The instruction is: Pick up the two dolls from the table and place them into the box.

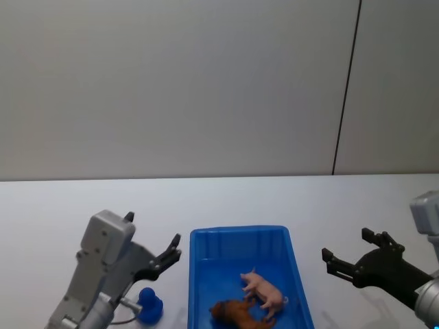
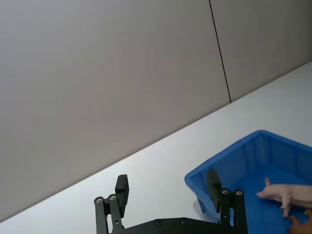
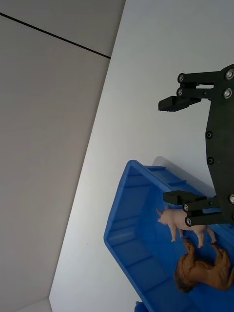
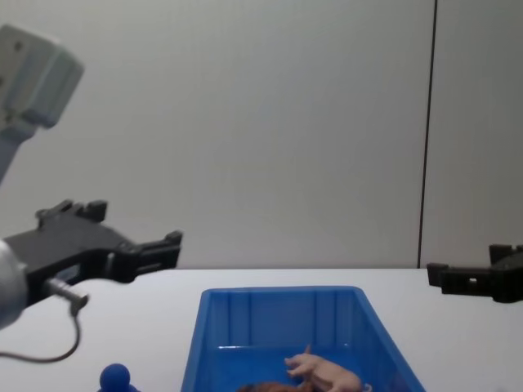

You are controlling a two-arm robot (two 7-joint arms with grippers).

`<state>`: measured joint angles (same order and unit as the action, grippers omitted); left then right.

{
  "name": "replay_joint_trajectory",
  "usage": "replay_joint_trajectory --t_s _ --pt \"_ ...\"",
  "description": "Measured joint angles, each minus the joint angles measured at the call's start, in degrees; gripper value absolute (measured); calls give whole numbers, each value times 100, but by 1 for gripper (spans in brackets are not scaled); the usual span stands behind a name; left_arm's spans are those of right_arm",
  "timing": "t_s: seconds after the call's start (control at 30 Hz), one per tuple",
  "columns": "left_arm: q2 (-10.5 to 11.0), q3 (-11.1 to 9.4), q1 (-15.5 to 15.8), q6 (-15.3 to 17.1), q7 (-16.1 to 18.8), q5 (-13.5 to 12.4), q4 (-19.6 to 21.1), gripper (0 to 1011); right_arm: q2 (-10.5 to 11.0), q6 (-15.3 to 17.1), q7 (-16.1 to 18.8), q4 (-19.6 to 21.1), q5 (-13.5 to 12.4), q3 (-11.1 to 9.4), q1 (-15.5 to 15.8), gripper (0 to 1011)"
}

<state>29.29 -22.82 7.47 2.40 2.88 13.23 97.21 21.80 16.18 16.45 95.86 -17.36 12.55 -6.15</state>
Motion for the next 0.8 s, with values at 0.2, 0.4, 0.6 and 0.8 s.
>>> replay_joint_trajectory --t_s 0.2,0.4,0.6,0.8 --pt "173 71 -195 -146 -55 220 -53 1001 14 -8 -7 10 -6 -8 15 1001" --pt "265 105 -331 -271 -238 436 -214 1001 23 -12 -11 18 -10 -13 23 1001" --pt "280 112 -392 -368 -464 606 -445 1001 26 -15 -15 23 -13 -16 26 1001" --pt "239 106 -399 -424 -683 725 -692 1001 30 -17 -17 26 -15 -18 29 1001"
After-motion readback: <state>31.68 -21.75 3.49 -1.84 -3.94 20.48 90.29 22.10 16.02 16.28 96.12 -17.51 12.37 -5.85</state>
